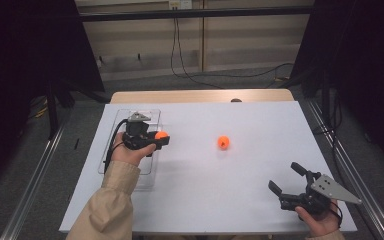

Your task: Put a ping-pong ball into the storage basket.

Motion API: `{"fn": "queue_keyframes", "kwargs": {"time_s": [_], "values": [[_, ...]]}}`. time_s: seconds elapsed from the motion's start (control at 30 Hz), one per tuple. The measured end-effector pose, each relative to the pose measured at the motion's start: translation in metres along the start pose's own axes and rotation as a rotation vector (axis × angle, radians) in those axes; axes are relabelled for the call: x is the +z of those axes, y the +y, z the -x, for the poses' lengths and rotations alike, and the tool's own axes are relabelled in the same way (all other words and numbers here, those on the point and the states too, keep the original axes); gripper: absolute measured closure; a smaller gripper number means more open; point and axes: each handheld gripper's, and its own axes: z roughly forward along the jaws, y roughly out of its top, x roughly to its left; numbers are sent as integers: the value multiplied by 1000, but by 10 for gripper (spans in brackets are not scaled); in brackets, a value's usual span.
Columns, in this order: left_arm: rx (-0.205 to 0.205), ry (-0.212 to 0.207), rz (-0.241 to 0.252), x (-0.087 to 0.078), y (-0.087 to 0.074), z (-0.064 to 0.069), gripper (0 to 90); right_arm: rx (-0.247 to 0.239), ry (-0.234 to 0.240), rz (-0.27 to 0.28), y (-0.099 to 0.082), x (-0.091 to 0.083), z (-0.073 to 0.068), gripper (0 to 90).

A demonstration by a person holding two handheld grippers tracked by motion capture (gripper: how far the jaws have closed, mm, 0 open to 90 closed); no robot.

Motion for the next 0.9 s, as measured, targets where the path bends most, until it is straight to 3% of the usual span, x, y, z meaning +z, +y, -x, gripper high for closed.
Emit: {"fn": "queue_keyframes", "kwargs": {"time_s": [0.33, 0.37, 0.5, 0.9], "values": [[6, 10, -12, -6, -2, -5, 512, -4, 3, -1, 0, 0, 0, 13], [-9, 5, 2, -5, -2, -5, 512, -1, 1, -1, 0, 0, 0, 13], [1, 11, -6, -7, -3, -8, 512, -2, 5, 1, 0, 0, 0, 13], [-22, 18, 4, -10, -4, -13, 512, -3, 5, 1, 0, 0, 0, 13]]}}
